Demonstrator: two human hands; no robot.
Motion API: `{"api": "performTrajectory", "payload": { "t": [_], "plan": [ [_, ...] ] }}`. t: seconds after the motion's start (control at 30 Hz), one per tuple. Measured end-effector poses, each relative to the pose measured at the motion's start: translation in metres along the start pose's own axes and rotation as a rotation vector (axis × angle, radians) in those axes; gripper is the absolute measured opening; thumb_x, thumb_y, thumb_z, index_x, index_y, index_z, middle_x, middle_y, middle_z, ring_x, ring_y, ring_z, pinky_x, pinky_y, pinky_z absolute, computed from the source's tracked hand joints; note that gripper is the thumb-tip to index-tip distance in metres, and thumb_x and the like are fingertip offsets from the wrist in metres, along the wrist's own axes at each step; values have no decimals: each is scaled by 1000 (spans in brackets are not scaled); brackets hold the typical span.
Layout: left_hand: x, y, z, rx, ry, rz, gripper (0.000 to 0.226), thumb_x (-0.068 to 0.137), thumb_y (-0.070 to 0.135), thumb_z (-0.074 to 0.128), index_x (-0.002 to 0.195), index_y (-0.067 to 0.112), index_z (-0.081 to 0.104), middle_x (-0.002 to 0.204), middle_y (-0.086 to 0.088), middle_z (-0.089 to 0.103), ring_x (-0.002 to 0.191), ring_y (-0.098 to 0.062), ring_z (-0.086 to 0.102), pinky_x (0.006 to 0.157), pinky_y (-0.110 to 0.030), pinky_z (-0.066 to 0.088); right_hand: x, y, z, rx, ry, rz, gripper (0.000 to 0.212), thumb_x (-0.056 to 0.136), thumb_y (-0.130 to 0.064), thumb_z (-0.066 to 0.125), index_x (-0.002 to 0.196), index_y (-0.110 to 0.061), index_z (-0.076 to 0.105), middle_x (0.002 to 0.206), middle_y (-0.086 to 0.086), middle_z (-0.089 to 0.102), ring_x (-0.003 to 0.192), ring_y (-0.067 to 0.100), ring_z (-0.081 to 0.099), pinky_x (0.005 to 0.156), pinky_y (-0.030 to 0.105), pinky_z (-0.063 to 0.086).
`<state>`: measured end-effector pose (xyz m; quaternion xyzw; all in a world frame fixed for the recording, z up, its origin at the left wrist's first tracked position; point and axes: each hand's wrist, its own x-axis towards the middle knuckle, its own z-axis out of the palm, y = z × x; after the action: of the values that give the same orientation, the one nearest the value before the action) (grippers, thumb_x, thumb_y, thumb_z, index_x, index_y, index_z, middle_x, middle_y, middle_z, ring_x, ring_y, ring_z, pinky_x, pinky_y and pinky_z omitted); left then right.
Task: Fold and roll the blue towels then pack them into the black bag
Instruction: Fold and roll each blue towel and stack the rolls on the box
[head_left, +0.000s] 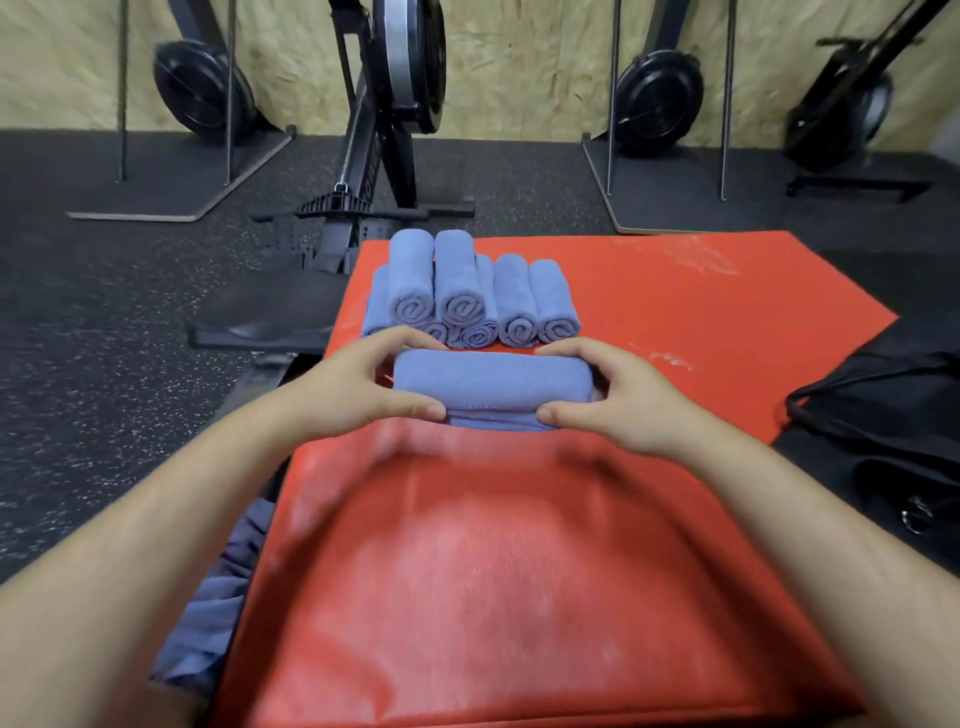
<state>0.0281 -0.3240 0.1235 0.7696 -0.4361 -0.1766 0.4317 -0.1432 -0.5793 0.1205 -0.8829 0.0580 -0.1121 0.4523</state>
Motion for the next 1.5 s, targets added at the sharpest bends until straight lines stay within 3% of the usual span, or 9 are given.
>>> {"api": "performTrajectory", "payload": {
  "t": [0.1,0.2,0.4,0.53,0.77,0.93,1.07,1.27,1.5],
  "plan": [
    [-3,4,-4,-57,75,25,53,67,36,91,113,28,66,111,4,72,107,-23,67,96,-37,53,2,-12,1,180,22,5,45,72,-3,86,110,-19,68,102,-8,71,87,-2,61,81,15,48],
    [-2,0,4,43,134,22,50,71,24,91,114,25,65,110,10,71,105,-6,65,96,-33,50,4,-12,14,146,64,22,44,70,-2,86,107,-20,69,103,-9,72,88,0,64,85,23,51],
    [-5,13,27,225,496,-24,61,80,26,83,133,30,54,108,3,50,88,-5,51,84,-15,41,-1,-19,28,-371,410,-235,51,71,-10,74,120,-14,64,115,3,66,103,24,59,92,21,40],
    [-10,55,55,-207,401,-144,46,95,28,67,137,28,48,98,-1,65,73,-9,67,63,-22,52,-2,-35,42,-638,525,-346,48,74,-13,62,121,-9,61,111,11,61,100,35,53,86,44,49],
    [-10,71,53,-856,276,-182,82,87,9,74,152,29,29,105,-9,56,83,-16,66,66,-29,55,-16,-63,44,-447,357,-494,47,82,-30,66,124,-9,61,120,3,60,112,24,54,103,34,42],
    [-2,77,37,-782,210,-110,79,75,5,70,139,44,44,129,-12,59,106,-23,64,74,-37,56,-9,-78,30,88,332,-142,35,88,-36,60,121,-43,57,120,4,63,112,18,59,98,29,50],
    [13,86,33,-779,163,-87,77,72,2,59,137,41,46,111,-4,65,100,-21,63,76,-37,53,8,-91,20,638,79,234,50,96,-26,59,136,-53,46,120,8,69,103,30,71,84,54,59],
    [51,81,20,-584,186,-128,72,74,8,60,137,38,44,102,8,66,71,-4,60,67,-22,48,49,-84,13,493,175,207,47,99,-13,54,139,-37,46,107,22,71,86,27,70,77,42,57],
    [117,27,11,159,348,-120,52,92,32,60,142,18,50,142,2,52,131,-15,48,104,-24,34,137,-40,5,174,343,323,40,94,-13,53,134,-16,53,119,0,60,102,15,55,82,23,39]
  ]
}}
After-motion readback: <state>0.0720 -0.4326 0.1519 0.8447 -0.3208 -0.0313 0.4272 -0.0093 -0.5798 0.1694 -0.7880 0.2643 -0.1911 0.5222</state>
